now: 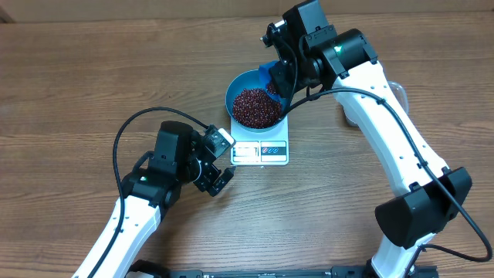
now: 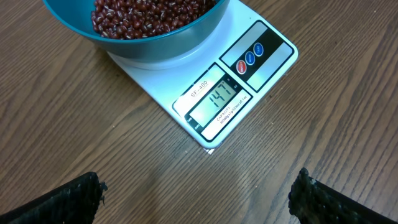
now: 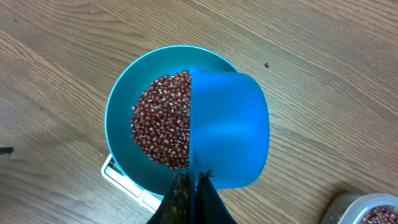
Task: Scoop item into bowl and weigh 150g on scale
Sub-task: 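Keep tilting the blue scoop over the teal bowl until scale reads 150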
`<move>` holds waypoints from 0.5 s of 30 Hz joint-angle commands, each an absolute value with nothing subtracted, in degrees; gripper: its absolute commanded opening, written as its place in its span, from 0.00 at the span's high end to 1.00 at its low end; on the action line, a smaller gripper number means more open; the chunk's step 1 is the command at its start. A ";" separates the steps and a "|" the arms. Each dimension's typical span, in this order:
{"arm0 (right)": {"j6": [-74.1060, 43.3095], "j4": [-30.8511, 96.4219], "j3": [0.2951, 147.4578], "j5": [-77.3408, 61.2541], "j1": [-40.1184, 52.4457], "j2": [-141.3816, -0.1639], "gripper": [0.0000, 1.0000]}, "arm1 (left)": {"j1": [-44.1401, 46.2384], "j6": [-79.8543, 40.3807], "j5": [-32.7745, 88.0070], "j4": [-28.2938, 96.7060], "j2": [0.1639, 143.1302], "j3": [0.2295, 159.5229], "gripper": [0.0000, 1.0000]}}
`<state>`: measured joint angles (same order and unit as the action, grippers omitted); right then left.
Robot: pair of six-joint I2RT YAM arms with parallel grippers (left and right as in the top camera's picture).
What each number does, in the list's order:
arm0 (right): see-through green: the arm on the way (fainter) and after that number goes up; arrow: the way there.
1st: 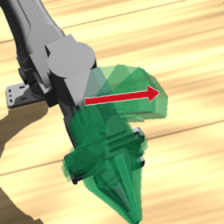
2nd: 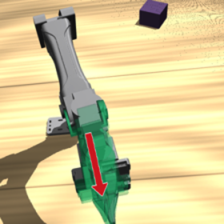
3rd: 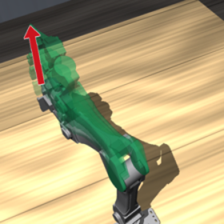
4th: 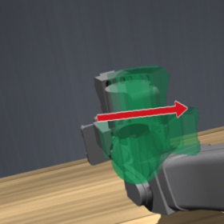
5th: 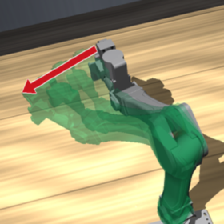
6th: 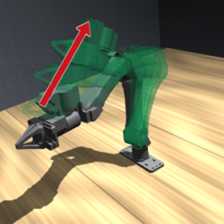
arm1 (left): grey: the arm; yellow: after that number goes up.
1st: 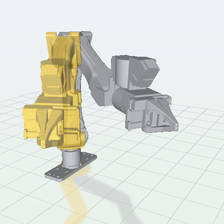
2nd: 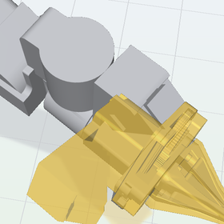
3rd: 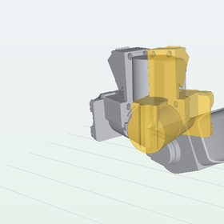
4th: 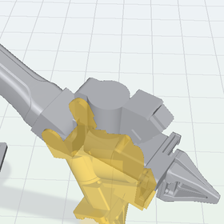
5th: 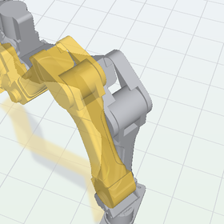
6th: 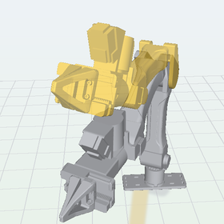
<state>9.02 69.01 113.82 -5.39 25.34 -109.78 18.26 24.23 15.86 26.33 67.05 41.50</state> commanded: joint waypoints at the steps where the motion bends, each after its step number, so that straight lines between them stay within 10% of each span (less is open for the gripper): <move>1: 8.40 68.66 114.52 -7.14 25.36 -107.28 0.96 | 18.02 25.30 15.92 26.33 67.51 41.19 0.00; 15: 8.43 68.86 114.52 -6.85 25.34 -107.28 0.96 | 18.02 25.30 15.92 26.33 67.51 41.19 0.00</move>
